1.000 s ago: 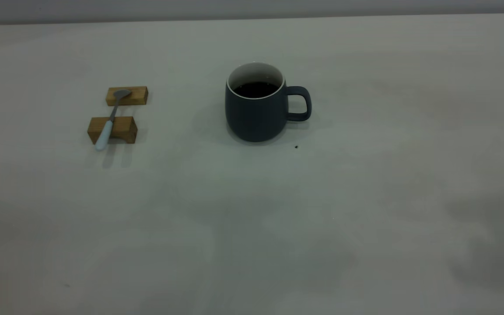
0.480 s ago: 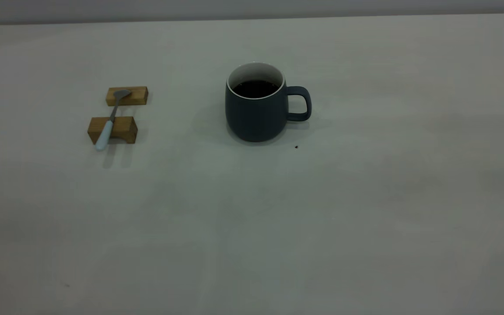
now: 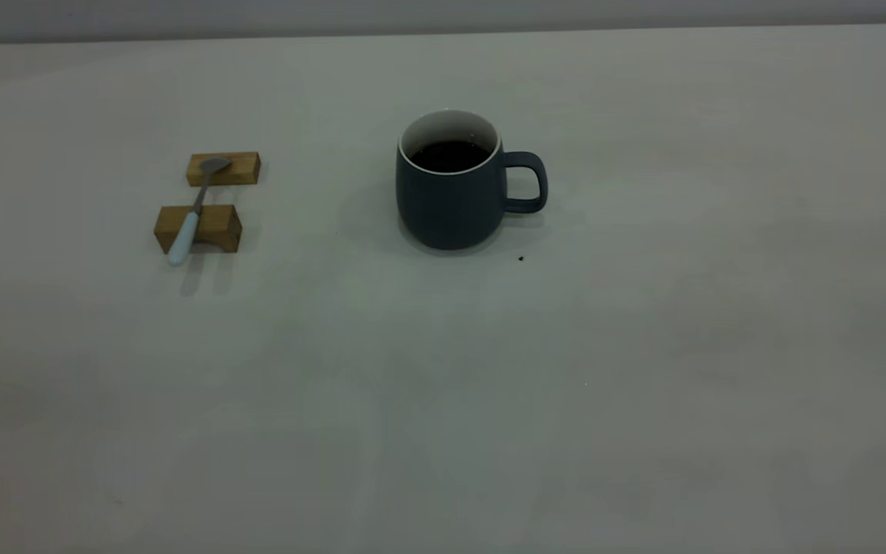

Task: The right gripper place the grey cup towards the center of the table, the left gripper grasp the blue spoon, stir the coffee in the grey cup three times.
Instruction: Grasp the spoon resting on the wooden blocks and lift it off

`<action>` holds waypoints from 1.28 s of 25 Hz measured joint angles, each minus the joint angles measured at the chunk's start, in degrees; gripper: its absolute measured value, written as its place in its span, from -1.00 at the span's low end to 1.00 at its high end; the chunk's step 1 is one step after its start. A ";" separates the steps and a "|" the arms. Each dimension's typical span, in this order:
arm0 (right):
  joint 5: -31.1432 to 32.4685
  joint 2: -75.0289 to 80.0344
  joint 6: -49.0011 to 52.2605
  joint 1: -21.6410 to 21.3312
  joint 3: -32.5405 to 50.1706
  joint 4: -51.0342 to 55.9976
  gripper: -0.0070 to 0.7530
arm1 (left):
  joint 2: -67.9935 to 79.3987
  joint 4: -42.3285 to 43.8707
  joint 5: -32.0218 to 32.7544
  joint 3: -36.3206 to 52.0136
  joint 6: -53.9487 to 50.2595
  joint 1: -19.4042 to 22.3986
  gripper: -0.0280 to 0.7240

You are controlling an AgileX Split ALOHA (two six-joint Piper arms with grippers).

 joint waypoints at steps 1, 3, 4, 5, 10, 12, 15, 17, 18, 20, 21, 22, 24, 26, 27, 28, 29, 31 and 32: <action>0.07 -1.30 0.00 0.00 0.00 0.00 0.31 | 0.00 0.00 0.00 0.00 0.00 0.00 0.23; 0.20 -3.93 0.00 0.00 0.00 0.00 0.31 | 0.00 0.00 0.00 0.00 0.00 0.00 0.23; 0.26 -5.11 0.00 0.00 0.00 0.00 0.31 | 0.00 0.00 0.00 0.00 0.00 0.00 0.23; 0.33 -5.75 0.00 0.00 0.00 -0.12 0.31 | 0.00 0.00 0.00 0.00 0.00 0.00 0.23; 0.60 -5.89 0.00 0.00 0.00 -0.18 0.31 | 0.00 0.00 0.00 0.00 0.00 0.00 0.23; 0.61 -5.89 0.00 0.00 0.00 -0.18 0.31 | 0.00 0.00 0.00 0.00 0.00 0.00 0.23; 0.66 -5.89 0.00 0.00 0.01 0.16 0.31 | 0.00 0.00 0.00 0.00 0.00 0.00 0.23; 0.66 -5.89 0.00 0.00 0.01 0.19 0.31 | 0.00 0.00 0.00 0.00 0.00 0.00 0.23; 0.72 -5.89 0.00 0.00 0.07 0.23 0.31 | 0.00 0.00 0.00 0.00 0.00 0.00 0.23; 1.16 -5.89 0.00 0.00 0.13 0.23 0.31 | 0.00 0.00 0.00 0.00 0.00 0.00 0.23; 1.49 -5.89 0.00 0.00 0.13 0.23 0.31 | 0.00 0.00 0.00 0.00 0.00 0.00 0.23; 1.64 -5.93 0.00 0.00 0.13 0.23 0.31 | 0.00 0.00 0.00 0.00 0.00 0.00 0.23; 1.71 -5.96 0.00 0.00 0.27 0.23 0.31 | 0.00 0.00 0.00 0.00 0.00 0.00 0.23; 1.65 -5.96 0.00 0.00 0.61 0.23 0.31 | 0.00 0.00 0.00 0.00 0.00 0.00 0.23; 1.65 -5.96 0.00 0.00 0.70 0.23 0.31 | 0.00 0.00 0.00 0.00 0.00 0.00 0.23; 1.65 -5.96 0.00 0.00 0.70 0.23 0.31 | 0.00 0.00 0.00 0.00 0.00 0.00 0.23; 1.65 -5.96 0.00 0.00 0.70 0.23 0.31 | 0.00 0.00 0.00 0.00 0.00 0.00 0.23; 1.65 -5.96 0.00 0.00 0.70 0.23 0.31 | 0.00 0.00 0.00 0.00 0.00 0.00 0.23; 1.65 -5.96 0.00 0.00 0.70 0.23 0.31 | 0.00 0.00 0.00 0.00 0.00 0.00 0.23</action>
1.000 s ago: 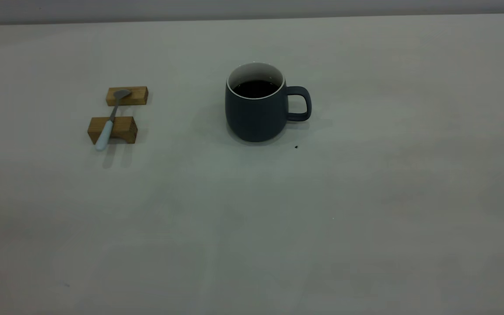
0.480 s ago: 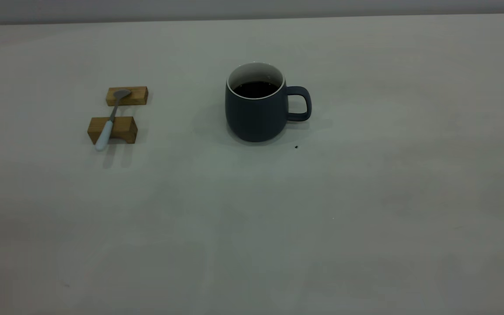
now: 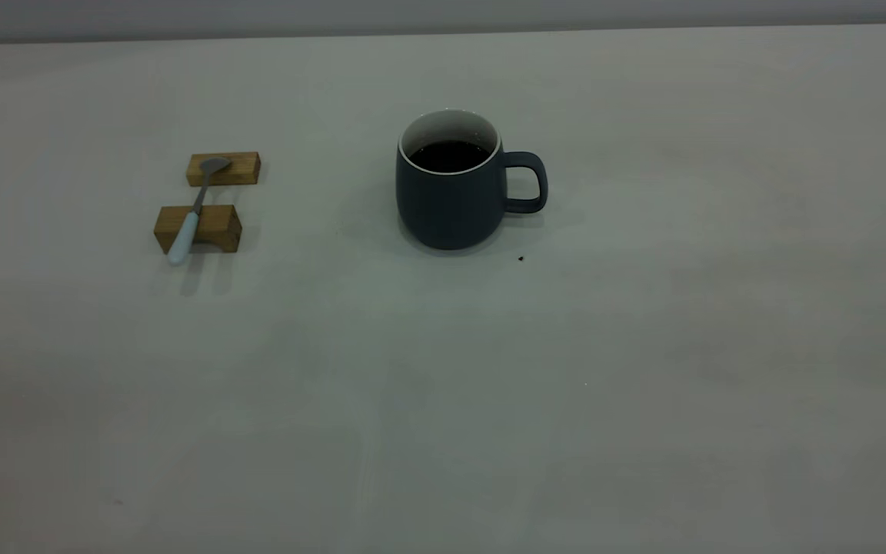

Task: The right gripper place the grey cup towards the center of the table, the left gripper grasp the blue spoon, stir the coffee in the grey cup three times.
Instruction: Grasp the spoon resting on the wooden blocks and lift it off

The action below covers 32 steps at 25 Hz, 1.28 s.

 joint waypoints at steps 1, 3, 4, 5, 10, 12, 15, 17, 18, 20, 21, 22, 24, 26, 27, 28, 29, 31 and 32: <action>0.00 0.00 0.00 0.00 0.00 0.00 0.31 | 0.00 0.00 0.00 0.00 0.00 0.00 0.23; 0.00 0.00 0.00 0.00 0.00 0.00 0.31 | 0.00 0.00 0.00 0.00 0.00 0.00 0.23; 0.00 0.00 0.00 0.00 0.00 0.00 0.31 | 0.00 0.00 0.00 0.00 0.00 0.00 0.23; 0.00 0.00 0.00 0.00 0.00 0.00 0.31 | 0.00 0.00 0.00 0.00 0.00 0.00 0.23; 0.00 0.00 0.00 0.00 0.00 0.00 0.31 | 3.73 0.00 -1.55 -1.82 -1.97 0.00 0.30; 0.00 0.00 0.00 0.00 0.00 0.00 0.31 | 9.39 0.00 -2.26 -3.16 -2.82 0.00 0.36; 0.00 0.00 0.00 0.00 0.00 0.00 0.31 | 20.12 0.00 -3.13 -5.19 -4.27 0.00 0.47; 0.00 0.00 0.00 0.00 0.00 0.00 0.31 | 27.78 0.00 -4.57 -6.43 -5.25 0.00 0.53; 0.00 0.00 0.00 0.00 0.00 0.00 0.31 | 32.02 0.00 -5.31 -7.16 -5.59 0.00 0.55; 0.00 0.00 0.00 0.00 0.00 0.00 0.31 | 39.77 0.00 -7.78 -8.50 -6.19 0.00 0.56; 0.00 0.00 0.00 0.00 0.00 0.00 0.31 | 43.97 0.00 -8.96 -9.18 -6.75 0.00 0.57; 0.00 0.00 0.00 0.00 0.00 0.00 0.31 | 48.12 0.00 -10.54 -9.83 -7.65 0.00 0.57; 0.00 0.00 0.00 0.00 0.00 0.00 0.31 | 55.47 0.00 -14.39 -10.93 -8.82 0.00 0.57; 0.00 0.00 0.00 0.00 0.00 0.00 0.31 | 63.00 0.00 -17.74 -12.09 -9.28 0.00 0.57; 0.00 0.00 0.00 0.00 0.00 0.00 0.31 | 65.93 0.00 -19.22 -12.58 -9.32 0.00 0.57; 0.00 0.00 0.00 0.00 0.00 0.00 0.31 | 69.34 0.00 -20.35 -13.17 -9.32 0.00 0.57; 0.00 0.00 0.00 0.00 0.00 0.00 0.31 | 72.65 0.00 -21.64 -13.74 -9.00 0.00 0.57; 0.00 0.00 0.00 0.00 0.00 0.00 0.31 | 78.25 -0.06 -23.93 -14.96 -7.94 0.00 0.57; 0.00 0.00 0.00 0.00 0.00 0.00 0.31 | 81.07 -0.12 -24.70 -15.84 -7.14 0.00 0.58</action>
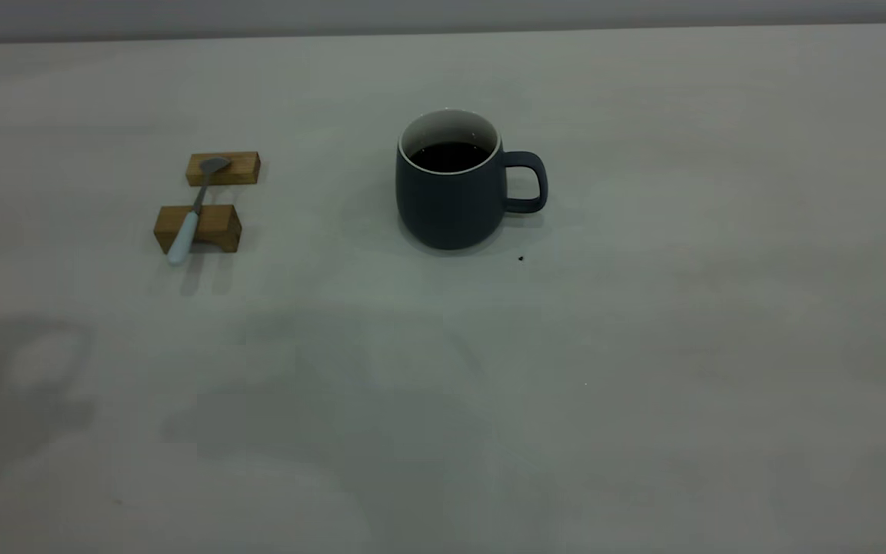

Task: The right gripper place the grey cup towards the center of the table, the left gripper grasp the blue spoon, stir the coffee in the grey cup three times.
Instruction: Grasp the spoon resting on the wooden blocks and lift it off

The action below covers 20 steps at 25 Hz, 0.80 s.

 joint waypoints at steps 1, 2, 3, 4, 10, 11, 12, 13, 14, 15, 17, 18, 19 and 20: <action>0.00 0.00 0.00 0.00 0.00 0.00 0.31 | 2.70 0.01 -0.77 -1.06 0.81 0.00 0.58; 0.00 0.00 0.00 0.00 0.00 0.00 0.31 | 5.31 -0.01 -1.32 -2.09 1.53 0.00 0.59; 0.00 0.00 0.00 0.00 0.00 0.00 0.31 | 7.43 -0.06 -1.70 -3.52 2.00 0.00 0.60; 0.00 0.00 0.00 0.00 0.00 0.00 0.31 | 9.89 -0.19 -1.92 -5.09 2.59 -0.05 0.62; 0.00 0.00 0.00 0.00 0.00 0.00 0.31 | 23.57 -1.12 -3.83 -14.74 4.80 -4.54 0.67; 0.00 0.00 0.00 0.00 0.00 0.00 0.31 | 26.04 -1.19 -4.06 -16.30 4.65 -5.74 0.67; 0.00 0.00 0.00 0.00 0.00 0.00 0.31 | 28.46 -1.24 -4.20 -17.53 4.06 -6.93 0.67; 0.00 0.00 0.00 0.00 0.00 0.00 0.31 | 30.38 -1.26 -4.31 -18.85 3.26 -8.03 0.67; 0.00 0.00 0.00 0.00 0.00 0.00 0.31 | 32.50 -1.26 -4.37 -20.03 2.43 -8.82 0.67; 0.00 0.00 0.00 0.00 0.00 0.00 0.31 | 34.41 -1.26 -4.62 -21.10 1.30 -9.68 0.67; 0.00 0.00 0.00 0.00 0.00 0.00 0.31 | 37.35 -0.58 -5.12 -22.86 -1.18 -10.94 0.67; 0.00 0.00 0.00 0.00 0.00 0.00 0.31 | 38.59 0.25 -5.42 -23.64 -2.55 -11.53 0.66; 0.00 0.00 0.00 0.00 0.00 0.00 0.31 | 39.64 1.43 -5.78 -24.30 -3.85 -12.02 0.66; 0.00 0.00 0.00 0.00 0.00 0.00 0.31 | 40.55 2.48 -6.12 -24.82 -5.21 -12.37 0.66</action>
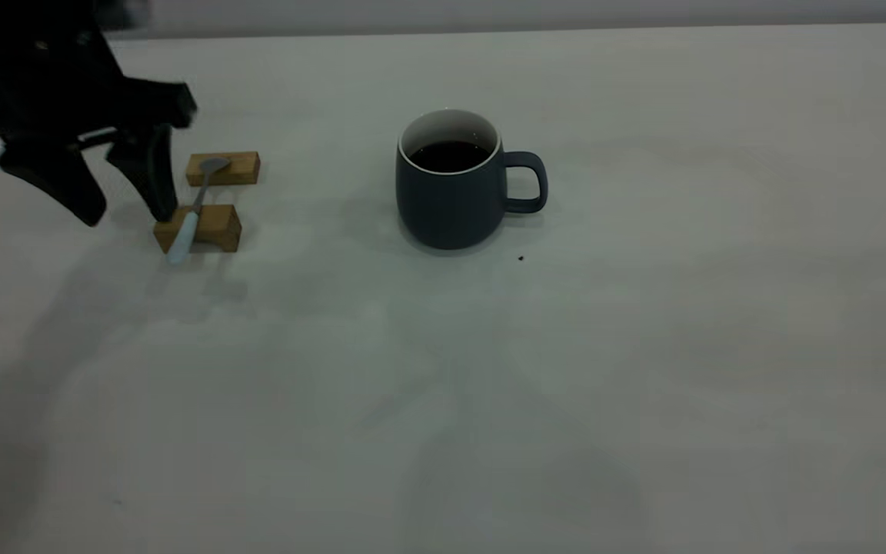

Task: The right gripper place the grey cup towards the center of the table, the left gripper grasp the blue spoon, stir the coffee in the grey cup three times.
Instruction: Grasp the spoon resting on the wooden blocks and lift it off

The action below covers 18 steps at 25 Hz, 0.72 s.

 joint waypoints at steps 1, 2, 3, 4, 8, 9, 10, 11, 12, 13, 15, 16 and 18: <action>0.00 0.00 0.00 0.00 0.00 0.00 0.31 | 0.71 1.13 -0.31 -0.56 -1.25 -0.17 0.65; 0.00 0.00 0.00 0.00 0.00 0.00 0.31 | 1.45 1.83 -0.58 -1.07 -2.75 -0.23 0.65; 0.00 0.00 0.00 0.00 0.00 0.00 0.31 | 2.04 2.34 -1.05 -1.32 -4.03 -0.30 0.65; 0.00 0.00 0.00 0.00 0.00 0.00 0.31 | 2.58 2.53 -1.40 -1.60 -5.00 -0.29 0.65; 0.00 0.00 0.00 0.00 0.00 0.00 0.31 | 4.80 2.74 -3.26 -2.00 -6.26 -0.24 0.65; 0.00 0.00 0.00 0.00 0.00 0.00 0.31 | 5.40 2.68 -3.77 -2.12 -6.31 -0.24 0.65; 0.00 0.00 0.00 0.00 0.00 0.00 0.31 | 5.95 2.62 -4.15 -2.31 -6.38 -0.24 0.65; 0.00 0.00 0.00 0.00 0.00 0.00 0.31 | 6.42 2.63 -4.45 -2.54 -6.38 -0.24 0.65; 0.00 0.00 0.00 0.00 0.00 0.00 0.31 | 6.87 2.63 -4.69 -2.79 -6.38 -0.24 0.65; 0.00 0.00 0.00 0.00 0.00 0.00 0.31 | 7.32 2.63 -5.15 -3.05 -6.40 -0.24 0.65; 0.00 0.00 0.00 0.00 0.00 0.00 0.31 | 7.92 2.19 -5.93 -3.54 -6.53 -0.24 0.65; 0.00 0.00 0.00 0.00 0.00 0.00 0.31 | 8.26 1.92 -6.29 -3.73 -6.57 -0.24 0.65; 0.00 0.00 0.00 0.00 0.00 0.00 0.31 | 8.87 1.85 -7.22 -3.78 -6.57 -0.24 0.65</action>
